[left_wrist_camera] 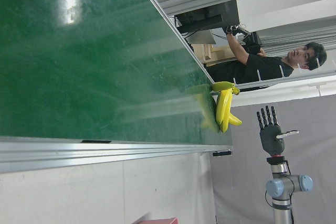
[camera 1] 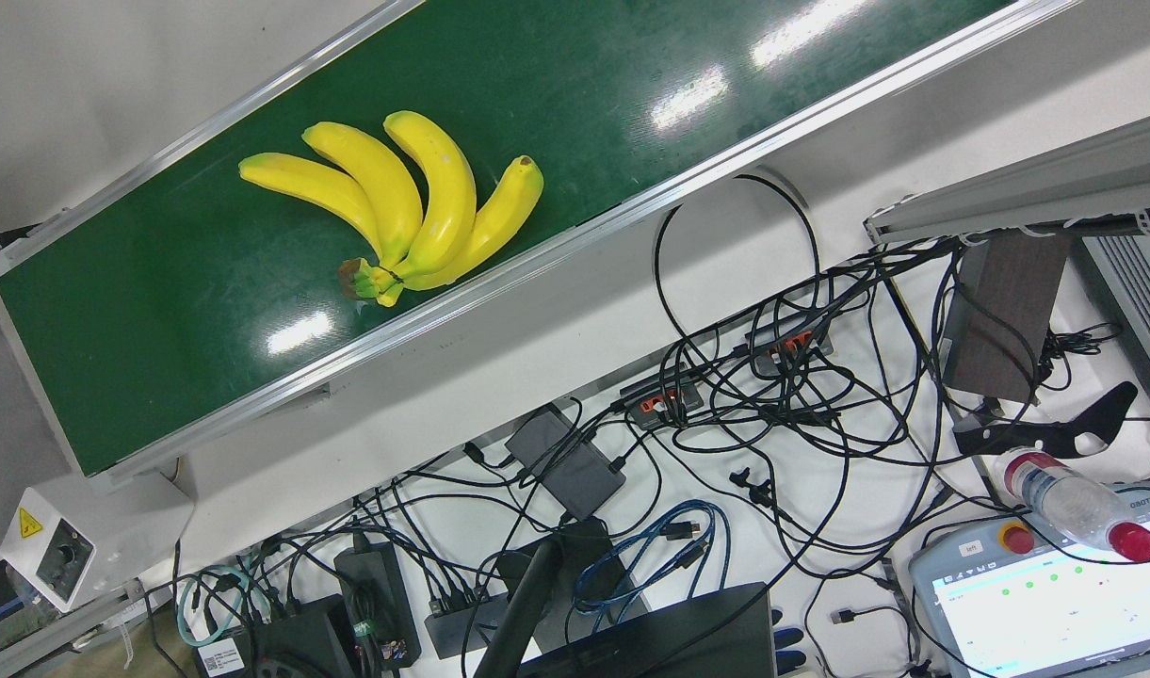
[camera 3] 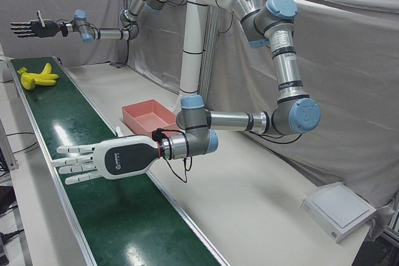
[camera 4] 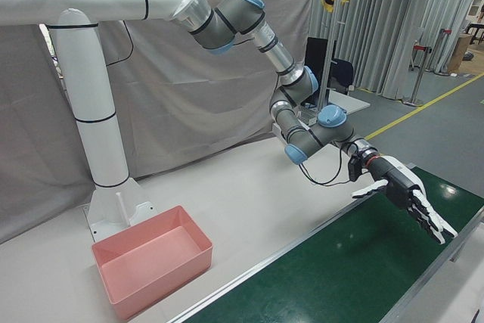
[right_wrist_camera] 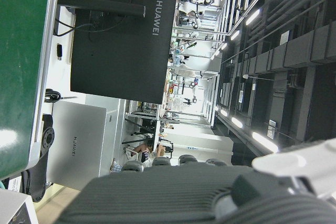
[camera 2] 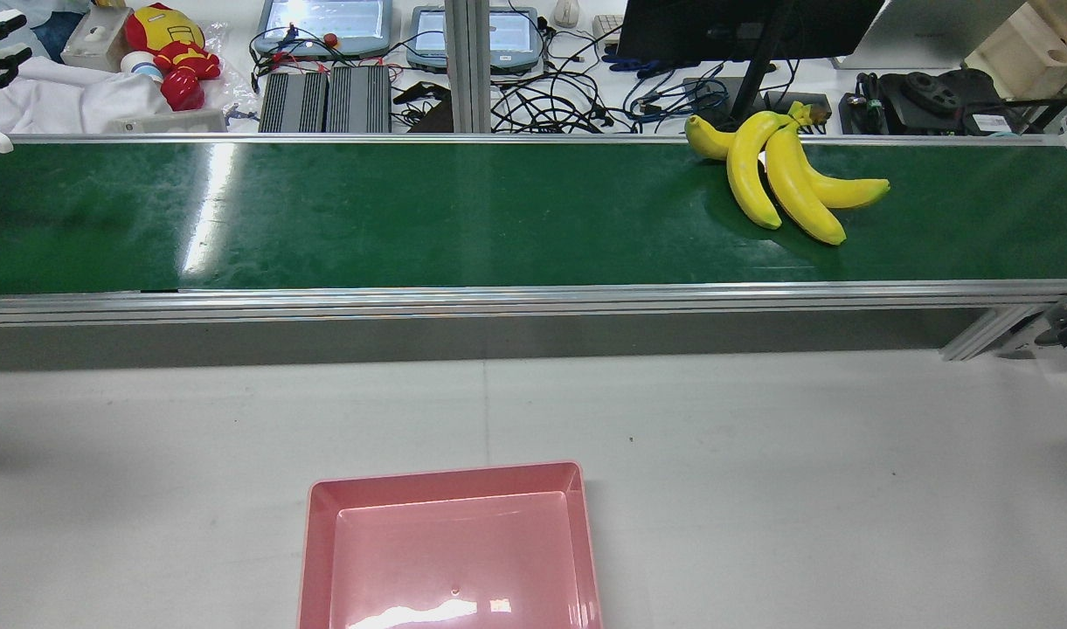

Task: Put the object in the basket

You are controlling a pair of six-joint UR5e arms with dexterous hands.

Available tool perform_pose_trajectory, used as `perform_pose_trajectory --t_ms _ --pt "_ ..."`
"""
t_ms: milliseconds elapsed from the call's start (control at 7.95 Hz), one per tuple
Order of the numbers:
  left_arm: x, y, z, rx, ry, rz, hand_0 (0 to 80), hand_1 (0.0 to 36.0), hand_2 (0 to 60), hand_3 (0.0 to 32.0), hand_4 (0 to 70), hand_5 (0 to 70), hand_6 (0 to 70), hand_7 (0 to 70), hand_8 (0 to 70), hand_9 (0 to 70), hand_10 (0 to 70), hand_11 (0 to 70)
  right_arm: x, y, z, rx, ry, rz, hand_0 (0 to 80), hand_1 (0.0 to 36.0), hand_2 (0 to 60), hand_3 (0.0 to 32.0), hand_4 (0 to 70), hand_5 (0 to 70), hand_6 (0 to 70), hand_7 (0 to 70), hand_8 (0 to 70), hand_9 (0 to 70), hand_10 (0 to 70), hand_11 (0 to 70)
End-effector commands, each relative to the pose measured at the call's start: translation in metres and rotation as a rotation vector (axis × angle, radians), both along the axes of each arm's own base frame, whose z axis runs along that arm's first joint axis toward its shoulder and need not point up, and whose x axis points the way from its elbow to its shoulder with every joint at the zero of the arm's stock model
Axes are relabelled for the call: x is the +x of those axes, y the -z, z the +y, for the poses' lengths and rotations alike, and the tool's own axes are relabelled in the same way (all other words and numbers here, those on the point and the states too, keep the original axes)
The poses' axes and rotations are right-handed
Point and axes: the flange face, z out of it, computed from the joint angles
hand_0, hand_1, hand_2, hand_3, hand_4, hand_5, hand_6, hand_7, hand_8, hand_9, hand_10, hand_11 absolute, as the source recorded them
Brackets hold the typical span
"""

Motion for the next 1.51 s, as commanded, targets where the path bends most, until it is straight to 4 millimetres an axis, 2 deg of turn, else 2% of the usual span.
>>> perform_pose_trajectory --t_ms 0,251,503,880,1006,1131,1257,1383 --pt "-0.0044 -0.0001 -0.0001 -0.003 0.006 0.003 60.6 14.6 0.0 5.2 13.9 8.1 1.1 5.2 9.4 8.2 2.9 6.3 -0.0005 -0.0005 0.0005 -0.001 0.001 0.000 0.0 0.0 0.0 0.0 0.0 0.0 0.0 0.0 0.0 0.0 0.0 0.0" --pt "-0.0037 -0.0010 0.0005 -0.005 0.004 0.004 60.8 15.2 0.0 5.4 13.9 8.1 1.3 5.5 9.6 8.5 3.2 6.8 -0.0005 -0.0005 0.0005 -0.001 0.001 0.000 0.0 0.0 0.0 0.0 0.0 0.0 0.0 0.0 0.0 0.0 0.0 0.0" --pt "-0.0037 -0.0012 0.0006 -0.006 0.005 0.001 66.8 21.7 0.0 4.6 15.1 9.3 1.7 5.9 10.1 9.1 3.8 8.3 -0.0005 -0.0012 0.0006 -0.002 0.001 0.000 0.0 0.0 0.0 0.0 0.0 0.0 0.0 0.0 0.0 0.0 0.0 0.0" --pt "-0.0038 -0.0019 0.0010 -0.005 0.005 -0.001 67.9 23.8 0.8 4.6 14.9 9.2 1.7 6.3 10.5 9.4 3.9 8.4 -0.0005 -0.0012 0.0006 -0.002 0.001 0.000 0.0 0.0 0.0 0.0 0.0 0.0 0.0 0.0 0.0 0.0 0.0 0.0" --pt "-0.0040 -0.0019 0.0016 -0.009 0.006 -0.004 70.8 26.5 7.7 4.2 14.7 9.8 2.0 6.6 10.6 9.5 4.0 8.8 -0.0005 -0.0004 -0.0001 -0.001 0.001 0.000 0.0 0.0 0.0 0.0 0.0 0.0 0.0 0.0 0.0 0.0 0.0 0.0" --pt "-0.0043 -0.0024 0.0024 -0.018 0.006 -0.007 71.8 27.4 10.2 4.2 14.3 10.1 2.0 6.7 10.8 9.4 4.0 8.8 -0.0005 -0.0012 0.0006 -0.002 0.001 0.000 0.0 0.0 0.0 0.0 0.0 0.0 0.0 0.0 0.0 0.0 0.0 0.0" --pt "-0.0048 -0.0034 0.0037 -0.031 0.006 -0.011 71.0 26.5 7.4 4.6 13.2 10.7 1.9 6.6 11.1 9.4 3.7 8.3 0.0003 -0.0005 0.0007 -0.001 -0.001 0.000 0.0 0.0 0.0 0.0 0.0 0.0 0.0 0.0 0.0 0.0 0.0 0.0" --pt "-0.0055 -0.0029 0.0034 -0.032 0.006 -0.012 71.8 27.4 9.6 5.8 12.7 11.0 1.8 6.5 10.7 9.4 3.8 8.5 -0.0005 -0.0005 0.0005 -0.001 0.001 0.000 0.0 0.0 0.0 0.0 0.0 0.0 0.0 0.0 0.0 0.0 0.0 0.0"
